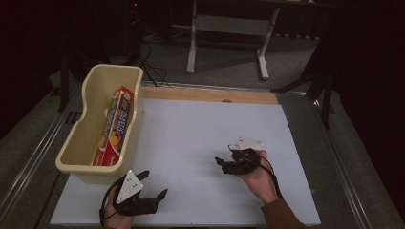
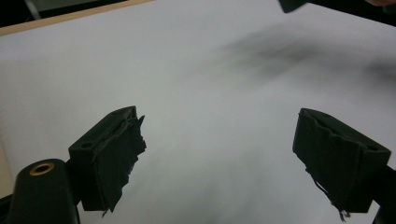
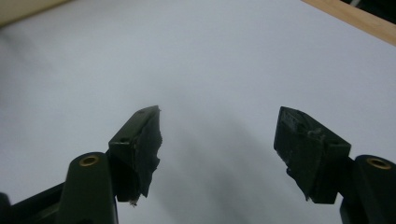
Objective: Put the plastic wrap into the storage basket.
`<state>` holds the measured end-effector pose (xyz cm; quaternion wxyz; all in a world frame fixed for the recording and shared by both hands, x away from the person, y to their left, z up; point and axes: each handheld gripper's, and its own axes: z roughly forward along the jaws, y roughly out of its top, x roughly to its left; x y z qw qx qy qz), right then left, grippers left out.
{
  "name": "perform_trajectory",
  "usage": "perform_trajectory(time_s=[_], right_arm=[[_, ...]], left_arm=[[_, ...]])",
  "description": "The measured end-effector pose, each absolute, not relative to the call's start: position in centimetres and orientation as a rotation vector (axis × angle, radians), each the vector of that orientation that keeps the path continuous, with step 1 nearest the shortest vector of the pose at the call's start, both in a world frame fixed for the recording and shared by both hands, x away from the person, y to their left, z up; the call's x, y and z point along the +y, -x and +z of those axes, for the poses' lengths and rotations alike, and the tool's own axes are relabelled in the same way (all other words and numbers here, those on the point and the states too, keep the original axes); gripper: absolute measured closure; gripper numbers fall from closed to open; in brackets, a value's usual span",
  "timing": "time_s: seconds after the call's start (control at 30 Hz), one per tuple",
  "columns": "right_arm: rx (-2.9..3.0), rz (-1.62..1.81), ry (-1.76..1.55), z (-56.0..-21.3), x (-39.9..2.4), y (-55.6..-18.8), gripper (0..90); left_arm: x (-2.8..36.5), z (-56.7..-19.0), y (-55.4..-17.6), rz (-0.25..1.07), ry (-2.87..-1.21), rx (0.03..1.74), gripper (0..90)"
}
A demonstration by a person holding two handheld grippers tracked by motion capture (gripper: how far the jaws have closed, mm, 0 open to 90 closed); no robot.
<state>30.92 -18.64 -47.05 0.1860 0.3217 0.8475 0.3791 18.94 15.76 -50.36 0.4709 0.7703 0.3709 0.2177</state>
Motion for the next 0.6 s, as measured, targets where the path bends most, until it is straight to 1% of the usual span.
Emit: perform_trajectory(time_s=[0.3, 0.6], right_arm=[[2.296, 1.173, -0.961, -48.7, -23.0, -28.4, 30.4], [2.236, 1.260, -1.035, -49.4, -26.3, -26.5, 29.4]], left_arm=[[16.1, -50.3, -19.0, 0.557, -1.880, 0.929, 15.3], [16.2, -50.4, -19.1, 0.581, -1.866, 0.951, 15.3]])
